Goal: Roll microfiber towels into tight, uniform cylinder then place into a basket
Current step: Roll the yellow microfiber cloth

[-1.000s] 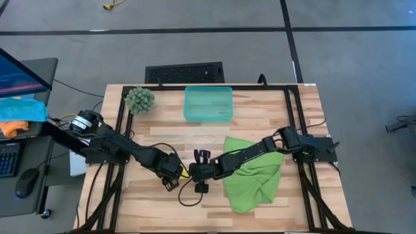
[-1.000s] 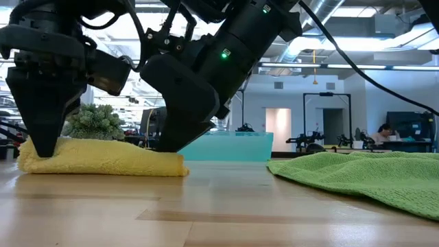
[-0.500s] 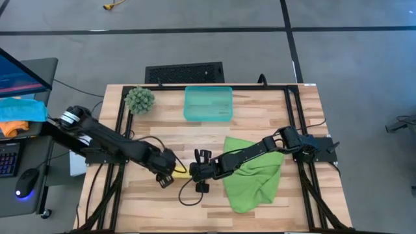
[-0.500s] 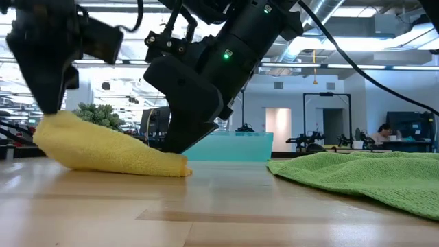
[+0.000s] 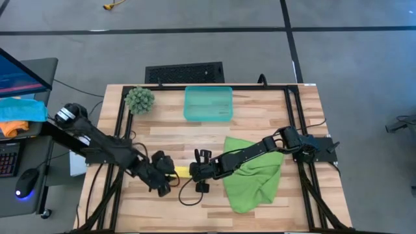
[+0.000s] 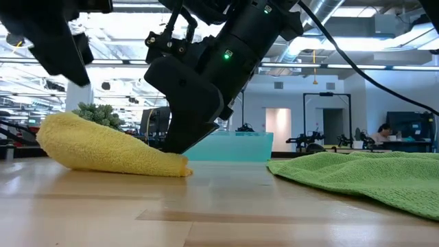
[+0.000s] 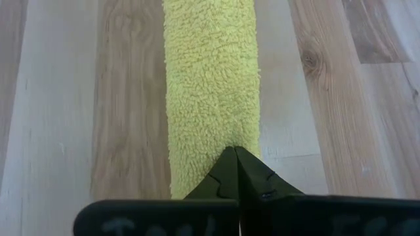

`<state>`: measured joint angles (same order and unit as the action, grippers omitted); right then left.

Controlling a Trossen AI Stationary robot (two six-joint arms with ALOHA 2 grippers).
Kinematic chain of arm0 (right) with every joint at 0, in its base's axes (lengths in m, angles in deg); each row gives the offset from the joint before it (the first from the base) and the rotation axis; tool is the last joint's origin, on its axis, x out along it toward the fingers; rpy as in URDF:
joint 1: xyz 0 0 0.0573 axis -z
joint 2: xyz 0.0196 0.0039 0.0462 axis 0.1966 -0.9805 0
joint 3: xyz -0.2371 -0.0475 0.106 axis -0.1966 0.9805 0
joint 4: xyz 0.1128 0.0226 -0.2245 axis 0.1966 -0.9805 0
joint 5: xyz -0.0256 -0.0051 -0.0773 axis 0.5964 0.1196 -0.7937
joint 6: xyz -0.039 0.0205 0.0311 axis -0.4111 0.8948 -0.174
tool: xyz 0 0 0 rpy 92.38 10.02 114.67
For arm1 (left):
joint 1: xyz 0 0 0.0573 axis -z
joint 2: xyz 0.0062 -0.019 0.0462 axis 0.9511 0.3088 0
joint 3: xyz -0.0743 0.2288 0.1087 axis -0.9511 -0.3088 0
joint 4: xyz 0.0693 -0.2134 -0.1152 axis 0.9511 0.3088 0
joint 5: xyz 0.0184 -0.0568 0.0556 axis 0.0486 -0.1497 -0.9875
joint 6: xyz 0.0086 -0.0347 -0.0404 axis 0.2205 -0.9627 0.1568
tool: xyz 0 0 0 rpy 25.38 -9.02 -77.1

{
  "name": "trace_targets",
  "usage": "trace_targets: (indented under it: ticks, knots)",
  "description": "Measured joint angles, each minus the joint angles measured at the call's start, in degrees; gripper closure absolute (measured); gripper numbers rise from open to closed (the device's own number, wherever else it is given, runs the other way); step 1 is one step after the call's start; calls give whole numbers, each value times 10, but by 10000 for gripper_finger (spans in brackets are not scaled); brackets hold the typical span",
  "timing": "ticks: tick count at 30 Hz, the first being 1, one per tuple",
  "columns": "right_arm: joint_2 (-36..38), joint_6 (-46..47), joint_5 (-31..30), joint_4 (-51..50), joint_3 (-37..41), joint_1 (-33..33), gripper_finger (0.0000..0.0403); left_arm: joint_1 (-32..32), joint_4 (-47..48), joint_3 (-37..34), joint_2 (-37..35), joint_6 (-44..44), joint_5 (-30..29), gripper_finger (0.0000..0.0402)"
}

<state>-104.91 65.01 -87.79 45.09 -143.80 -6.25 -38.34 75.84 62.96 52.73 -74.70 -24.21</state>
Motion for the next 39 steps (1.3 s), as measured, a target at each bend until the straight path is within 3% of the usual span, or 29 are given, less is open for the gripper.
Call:
trace_targets:
  ticks: [5, 18, 25, 31, 39]
  knots:
    - [0, 0, 0, 0, 0, 0, 397, -11, 5, -1, 65, -1, -21, 297]
    - [-1, 1, 4, 0, 0, 0, 397, -12, -1, 0, 164, -60, 14, 297]
    - [-1, 14, 19, -1, 0, 0, 395, -11, -1, 1, 184, -74, 13, 297]
    - [1, 14, 22, -3, 0, 1, 370, -11, -1, 1, 185, -88, 7, 297]
    - [45, 13, 23, -79, 2, 7, 360, -11, -3, 0, 186, -96, 5, 297]
